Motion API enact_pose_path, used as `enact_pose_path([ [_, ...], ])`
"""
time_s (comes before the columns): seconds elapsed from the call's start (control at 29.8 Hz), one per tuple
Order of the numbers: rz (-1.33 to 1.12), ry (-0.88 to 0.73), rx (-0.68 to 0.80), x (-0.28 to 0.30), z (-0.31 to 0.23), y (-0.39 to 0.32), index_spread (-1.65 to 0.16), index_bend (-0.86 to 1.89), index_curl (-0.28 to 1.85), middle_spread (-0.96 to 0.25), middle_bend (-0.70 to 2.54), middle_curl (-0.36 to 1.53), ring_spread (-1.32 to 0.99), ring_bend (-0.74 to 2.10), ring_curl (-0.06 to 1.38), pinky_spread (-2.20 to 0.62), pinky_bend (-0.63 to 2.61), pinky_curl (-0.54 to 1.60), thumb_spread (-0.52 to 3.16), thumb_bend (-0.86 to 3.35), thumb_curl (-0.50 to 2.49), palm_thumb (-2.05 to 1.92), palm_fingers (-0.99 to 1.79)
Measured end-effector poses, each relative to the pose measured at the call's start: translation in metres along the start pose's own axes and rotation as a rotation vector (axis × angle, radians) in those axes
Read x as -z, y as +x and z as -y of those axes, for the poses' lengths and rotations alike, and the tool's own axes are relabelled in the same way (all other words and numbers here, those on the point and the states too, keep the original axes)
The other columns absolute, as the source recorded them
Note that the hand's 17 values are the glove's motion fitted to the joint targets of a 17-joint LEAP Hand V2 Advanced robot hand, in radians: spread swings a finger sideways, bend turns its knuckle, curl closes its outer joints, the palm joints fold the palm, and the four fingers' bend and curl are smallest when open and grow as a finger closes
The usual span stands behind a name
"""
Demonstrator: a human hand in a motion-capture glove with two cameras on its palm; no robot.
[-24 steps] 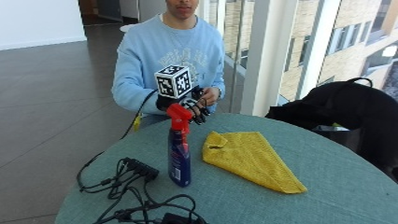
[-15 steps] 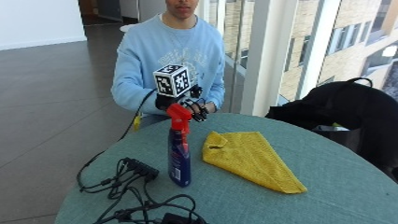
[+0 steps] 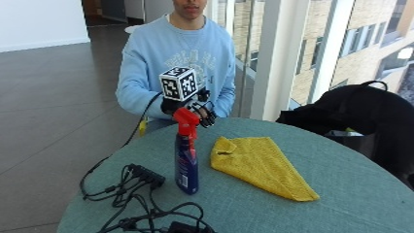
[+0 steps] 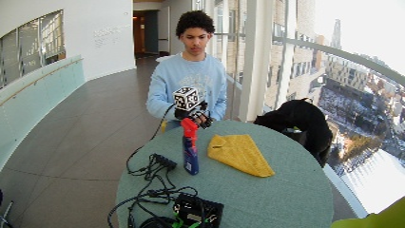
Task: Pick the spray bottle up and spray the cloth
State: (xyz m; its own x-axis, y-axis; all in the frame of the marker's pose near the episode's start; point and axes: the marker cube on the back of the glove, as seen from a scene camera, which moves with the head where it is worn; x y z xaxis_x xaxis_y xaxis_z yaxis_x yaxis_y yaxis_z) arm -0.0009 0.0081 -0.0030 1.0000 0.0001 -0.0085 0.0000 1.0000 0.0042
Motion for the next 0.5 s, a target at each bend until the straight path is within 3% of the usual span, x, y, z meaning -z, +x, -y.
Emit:
enact_pose_path([
  [0.5,-0.030,0.057,-0.164,0.015,-0.030,0.054,-0.35,0.20,0.35,-0.09,0.25,0.31,-0.02,0.22,0.25,0.21,0.17,0.23,1.15,0.12,0.24,0.59,0.62],
])
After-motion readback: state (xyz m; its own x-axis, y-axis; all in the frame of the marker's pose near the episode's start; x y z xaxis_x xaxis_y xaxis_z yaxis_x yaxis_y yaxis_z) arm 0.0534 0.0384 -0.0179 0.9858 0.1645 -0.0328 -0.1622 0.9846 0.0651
